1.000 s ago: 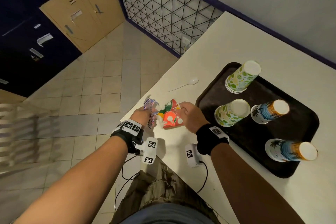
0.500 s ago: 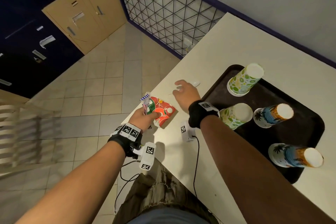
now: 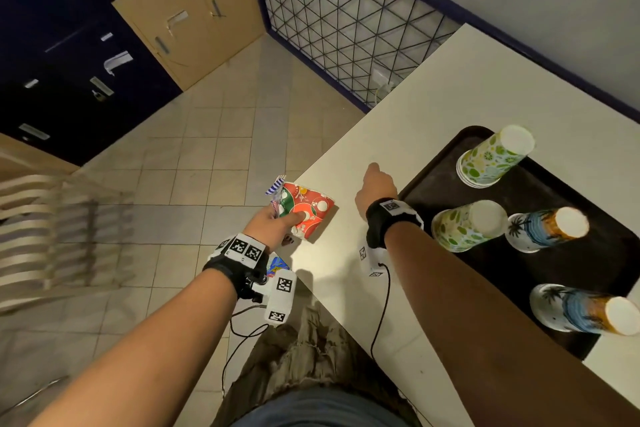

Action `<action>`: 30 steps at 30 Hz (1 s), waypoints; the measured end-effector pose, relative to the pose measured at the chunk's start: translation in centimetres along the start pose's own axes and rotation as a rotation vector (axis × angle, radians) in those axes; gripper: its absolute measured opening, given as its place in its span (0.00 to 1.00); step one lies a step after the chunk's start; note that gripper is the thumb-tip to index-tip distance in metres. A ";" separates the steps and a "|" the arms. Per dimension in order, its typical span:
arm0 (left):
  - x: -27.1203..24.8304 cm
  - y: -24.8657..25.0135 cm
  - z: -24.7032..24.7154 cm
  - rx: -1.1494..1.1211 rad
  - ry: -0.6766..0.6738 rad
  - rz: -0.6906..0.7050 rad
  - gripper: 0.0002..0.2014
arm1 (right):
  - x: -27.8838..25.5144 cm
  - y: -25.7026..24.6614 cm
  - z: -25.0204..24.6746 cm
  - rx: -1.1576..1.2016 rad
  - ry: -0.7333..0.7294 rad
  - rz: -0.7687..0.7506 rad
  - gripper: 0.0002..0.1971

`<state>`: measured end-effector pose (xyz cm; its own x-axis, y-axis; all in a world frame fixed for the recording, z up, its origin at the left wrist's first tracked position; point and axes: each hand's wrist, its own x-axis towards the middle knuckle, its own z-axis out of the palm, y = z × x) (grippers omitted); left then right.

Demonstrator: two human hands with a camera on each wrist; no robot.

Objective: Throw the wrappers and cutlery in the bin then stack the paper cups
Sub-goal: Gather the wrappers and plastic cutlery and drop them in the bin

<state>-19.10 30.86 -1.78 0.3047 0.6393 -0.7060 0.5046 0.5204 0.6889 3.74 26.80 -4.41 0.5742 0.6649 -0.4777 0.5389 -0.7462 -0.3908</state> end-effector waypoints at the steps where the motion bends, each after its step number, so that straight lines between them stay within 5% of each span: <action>1: -0.2 -0.1 -0.5 -0.011 0.003 -0.004 0.10 | -0.7 -0.2 0.0 0.079 0.004 -0.011 0.25; 3: -0.6 -0.5 -1.6 -0.027 0.028 -0.010 0.10 | -2.5 -0.7 0.6 0.262 0.035 -0.069 0.18; 6: -1.4 -1.1 -3.4 -0.064 0.079 -0.019 0.08 | -5.6 -1.9 2.2 0.464 0.120 -0.256 0.20; 11: -2.8 -3.0 -6.7 -0.086 0.163 0.035 0.02 | -11.4 -6.0 5.2 0.636 0.017 -0.400 0.06; 17: -2.3 -8.0 -11.5 -0.182 0.219 0.020 0.35 | -15.2 -10.2 11.9 0.564 -0.120 -0.308 0.12; 21: -2.7 -10.3 -13.4 -0.151 0.255 -0.040 0.19 | -16.4 -12.0 15.1 0.616 -0.246 -0.219 0.10; 24: -2.1 -13.1 -14.2 -0.218 0.252 -0.100 0.17 | -16.4 -12.0 18.0 0.634 -0.303 -0.201 0.08; 26: -1.6 -14.6 -13.9 -0.248 0.230 -0.153 0.04 | -15.7 -11.5 20.0 0.646 -0.356 -0.117 0.07; 30: 1.8 -17.8 -12.9 -0.315 0.212 -0.364 0.07 | -13.0 -10.0 25.6 0.694 -0.427 0.091 0.09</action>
<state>-37.98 30.06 -13.23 -0.0318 0.4694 -0.8824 0.2701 0.8541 0.4446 -24.88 24.74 -14.43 0.2379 0.6355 -0.7346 -0.0825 -0.7403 -0.6672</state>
